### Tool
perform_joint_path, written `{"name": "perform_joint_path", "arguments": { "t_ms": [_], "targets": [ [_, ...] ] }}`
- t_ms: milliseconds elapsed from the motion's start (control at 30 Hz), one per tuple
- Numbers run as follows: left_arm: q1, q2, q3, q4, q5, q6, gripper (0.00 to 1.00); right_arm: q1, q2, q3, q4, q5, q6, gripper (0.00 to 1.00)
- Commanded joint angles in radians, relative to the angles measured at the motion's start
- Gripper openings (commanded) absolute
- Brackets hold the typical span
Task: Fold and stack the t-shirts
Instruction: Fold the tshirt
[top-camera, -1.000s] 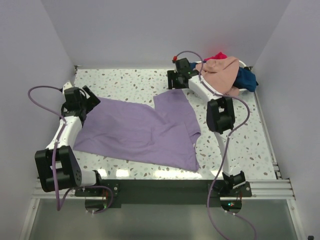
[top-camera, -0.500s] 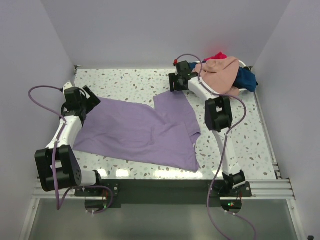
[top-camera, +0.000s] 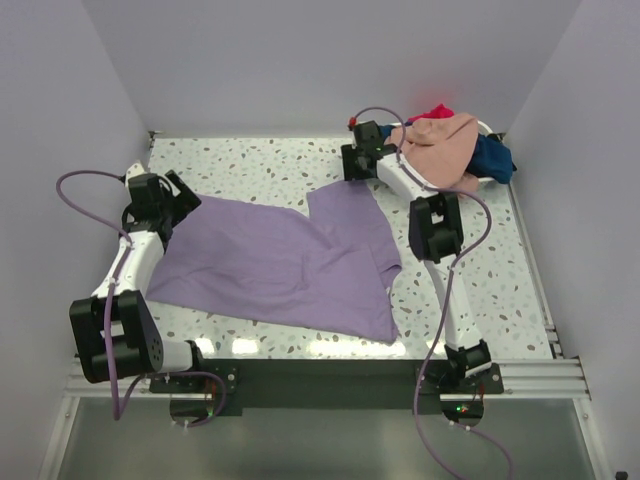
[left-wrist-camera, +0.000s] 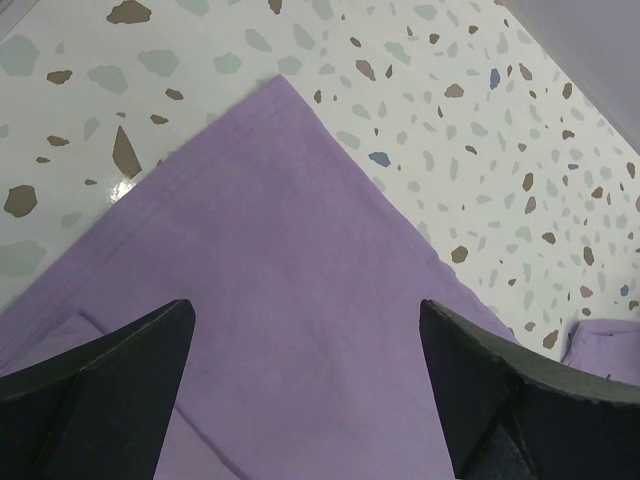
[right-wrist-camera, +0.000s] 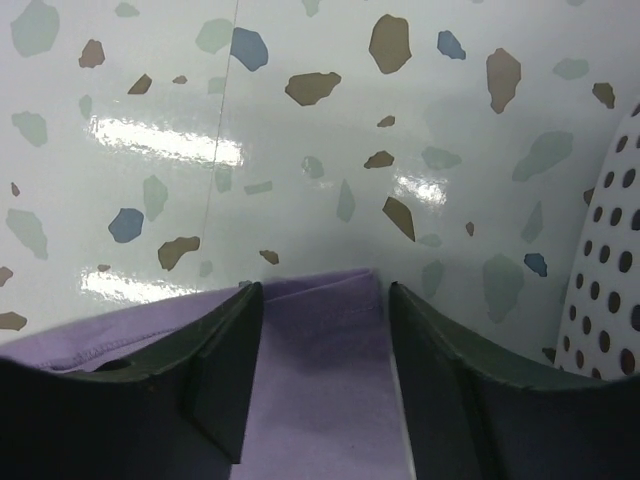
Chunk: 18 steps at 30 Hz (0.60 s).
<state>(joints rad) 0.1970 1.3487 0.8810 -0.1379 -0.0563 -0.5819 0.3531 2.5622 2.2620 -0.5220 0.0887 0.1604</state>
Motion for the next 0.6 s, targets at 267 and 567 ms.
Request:
{"name": "perform_joint_path", "arguments": {
  "t_ms": [267, 567],
  "targets": [
    [-0.010, 0.084, 0.094, 0.023, -0.066, 0.039, 1.00, -0.006, -0.046, -0.113, 0.028, -0.023, 0.027, 0.02],
    [-0.096, 0.354, 0.323, -0.041, -0.178, 0.074, 0.94, -0.005, -0.278, -0.381, 0.155, -0.086, 0.082, 0.00]
  ]
}}
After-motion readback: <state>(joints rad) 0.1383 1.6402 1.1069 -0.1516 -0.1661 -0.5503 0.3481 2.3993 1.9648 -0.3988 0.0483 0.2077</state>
